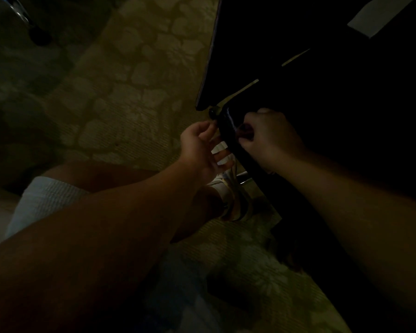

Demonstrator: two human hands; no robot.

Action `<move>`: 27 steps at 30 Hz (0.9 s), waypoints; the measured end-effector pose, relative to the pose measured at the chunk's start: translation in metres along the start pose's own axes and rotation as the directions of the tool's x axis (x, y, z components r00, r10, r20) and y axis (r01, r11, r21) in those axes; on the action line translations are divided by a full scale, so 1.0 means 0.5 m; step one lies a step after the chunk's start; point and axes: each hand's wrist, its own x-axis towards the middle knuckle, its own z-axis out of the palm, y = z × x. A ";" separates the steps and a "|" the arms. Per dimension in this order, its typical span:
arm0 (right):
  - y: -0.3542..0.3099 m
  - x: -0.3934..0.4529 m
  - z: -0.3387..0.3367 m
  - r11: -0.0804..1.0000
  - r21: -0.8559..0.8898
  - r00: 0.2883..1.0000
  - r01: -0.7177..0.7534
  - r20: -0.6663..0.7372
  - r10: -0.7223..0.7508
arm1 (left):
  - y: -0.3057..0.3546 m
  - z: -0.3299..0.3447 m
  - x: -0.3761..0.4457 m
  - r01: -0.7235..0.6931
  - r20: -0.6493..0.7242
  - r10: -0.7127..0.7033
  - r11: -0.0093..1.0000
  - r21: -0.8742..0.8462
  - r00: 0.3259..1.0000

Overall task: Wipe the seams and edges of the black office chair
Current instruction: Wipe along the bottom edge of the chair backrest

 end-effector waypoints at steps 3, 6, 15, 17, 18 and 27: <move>0.009 0.006 -0.008 0.996 0.002 0.991 -0.092 -0.095 0.092 | 0.000 0.000 0.002 0.007 -0.005 -0.007 1.000 -0.002 1.000; -0.006 -0.001 0.000 0.998 -0.034 0.998 -0.052 -0.037 0.051 | -0.004 -0.002 0.004 -0.001 -0.008 0.001 1.000 0.006 1.000; -0.008 0.002 0.004 0.999 -0.040 1.000 -0.024 -0.016 0.023 | -0.002 -0.002 0.001 -0.007 0.021 0.007 1.000 0.024 1.000; 0.002 0.006 -0.002 0.997 -0.031 0.995 -0.074 -0.066 0.072 | 0.000 -0.002 -0.001 -0.004 0.027 0.004 1.000 0.026 1.000; 0.005 0.007 -0.004 0.995 -0.024 0.991 -0.102 -0.095 0.099 | 0.000 -0.002 -0.002 -0.003 0.026 0.002 1.000 0.029 1.000; 0.004 0.016 -0.009 0.995 -0.034 0.992 -0.090 -0.094 0.086 | 0.002 0.016 -0.001 -0.003 0.020 0.003 1.000 0.007 1.000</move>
